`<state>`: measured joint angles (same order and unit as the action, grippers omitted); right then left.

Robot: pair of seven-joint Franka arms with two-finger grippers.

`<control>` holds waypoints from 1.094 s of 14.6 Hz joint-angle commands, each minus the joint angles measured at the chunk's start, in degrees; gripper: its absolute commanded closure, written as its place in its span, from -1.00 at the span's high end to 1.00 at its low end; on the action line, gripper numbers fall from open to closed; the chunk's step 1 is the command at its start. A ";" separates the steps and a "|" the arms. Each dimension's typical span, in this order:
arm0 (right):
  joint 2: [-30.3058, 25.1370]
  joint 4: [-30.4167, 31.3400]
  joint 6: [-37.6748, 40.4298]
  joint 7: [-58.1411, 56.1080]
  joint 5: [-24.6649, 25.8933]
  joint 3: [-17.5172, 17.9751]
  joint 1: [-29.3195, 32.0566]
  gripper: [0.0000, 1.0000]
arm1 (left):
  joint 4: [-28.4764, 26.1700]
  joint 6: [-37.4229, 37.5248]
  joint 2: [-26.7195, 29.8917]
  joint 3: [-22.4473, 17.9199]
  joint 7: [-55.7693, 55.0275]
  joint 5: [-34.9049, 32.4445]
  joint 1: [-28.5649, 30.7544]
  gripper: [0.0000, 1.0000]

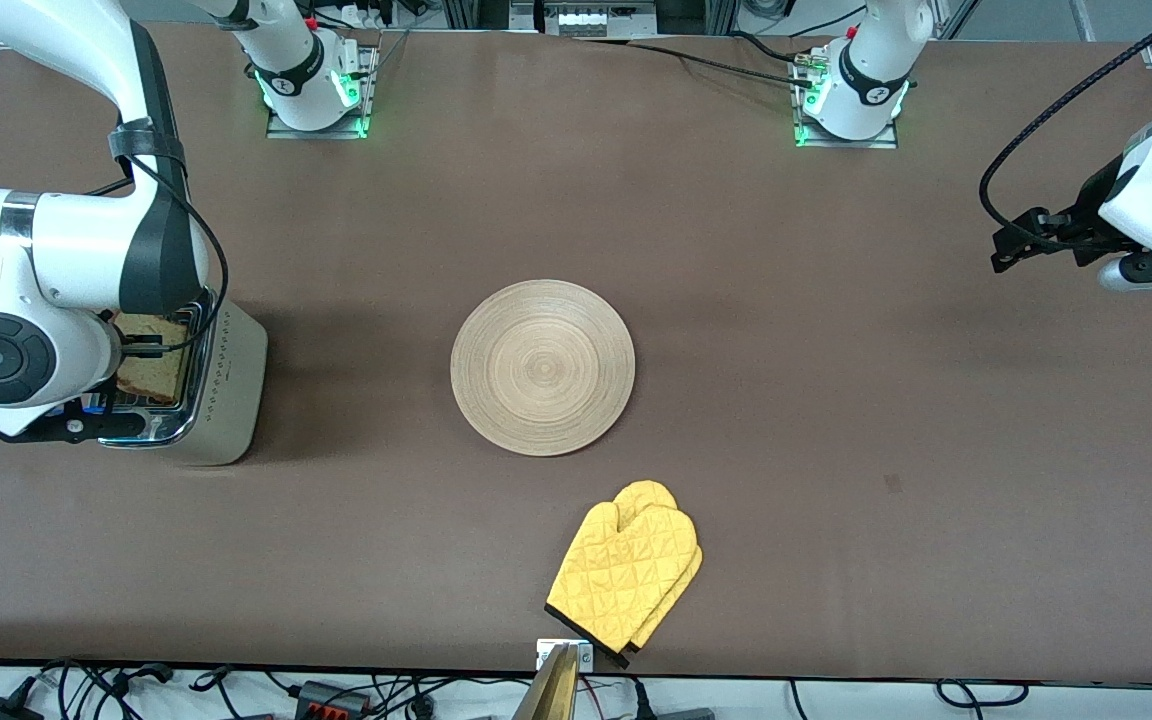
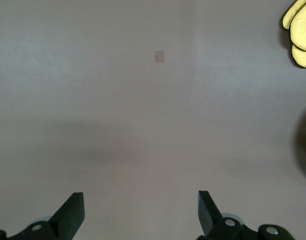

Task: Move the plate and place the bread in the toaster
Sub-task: 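Lower the bread into the toaster slot with the right gripper, then open the right gripper to release the bread in the slot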

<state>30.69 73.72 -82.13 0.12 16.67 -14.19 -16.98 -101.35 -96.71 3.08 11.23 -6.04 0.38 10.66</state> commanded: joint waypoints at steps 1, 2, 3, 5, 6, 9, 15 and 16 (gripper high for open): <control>0.25 1.15 -0.40 1.11 -1.38 0.12 0.64 -1.00 | 0.63 0.82 -0.18 -0.34 -0.20 0.85 -0.03 1.00; 0.25 1.51 -0.57 1.20 -1.55 0.12 0.98 -1.00 | 0.63 0.82 -0.18 -0.42 -0.20 0.85 -0.03 1.00; 0.42 2.03 -1.01 1.11 -2.08 0.21 1.16 -1.00 | 0.63 0.82 -0.18 -0.51 -0.20 0.85 -0.03 1.00; 1.21 3.26 -2.59 0.85 -4.01 0.12 2.13 -1.00 | 0.63 0.91 -0.18 -0.51 -0.20 0.85 -0.03 1.00; 1.21 3.36 -2.68 0.85 -4.02 0.12 2.13 -1.00 | 0.63 0.91 -0.18 -0.51 -0.20 0.85 -0.03 1.00; 0.60 2.84 -2.95 1.64 -5.59 0.12 2.65 1.00 | 0.63 0.91 -0.18 -0.51 -0.20 0.85 -0.03 1.00; -2.74 -2.34 -2.77 2.00 -9.71 -0.40 2.83 1.00 | 0.63 0.91 -0.18 -0.51 -0.20 0.85 -0.03 1.00; -3.26 -3.57 -2.86 1.90 -10.77 -0.40 3.10 1.00 | 0.63 0.91 -0.18 -0.51 -0.20 0.85 -0.03 1.00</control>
<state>28.15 72.71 -85.07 1.99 8.60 -14.34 -14.64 -101.36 -96.53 3.08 10.99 -6.05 0.38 10.67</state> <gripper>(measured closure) 0.084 0.000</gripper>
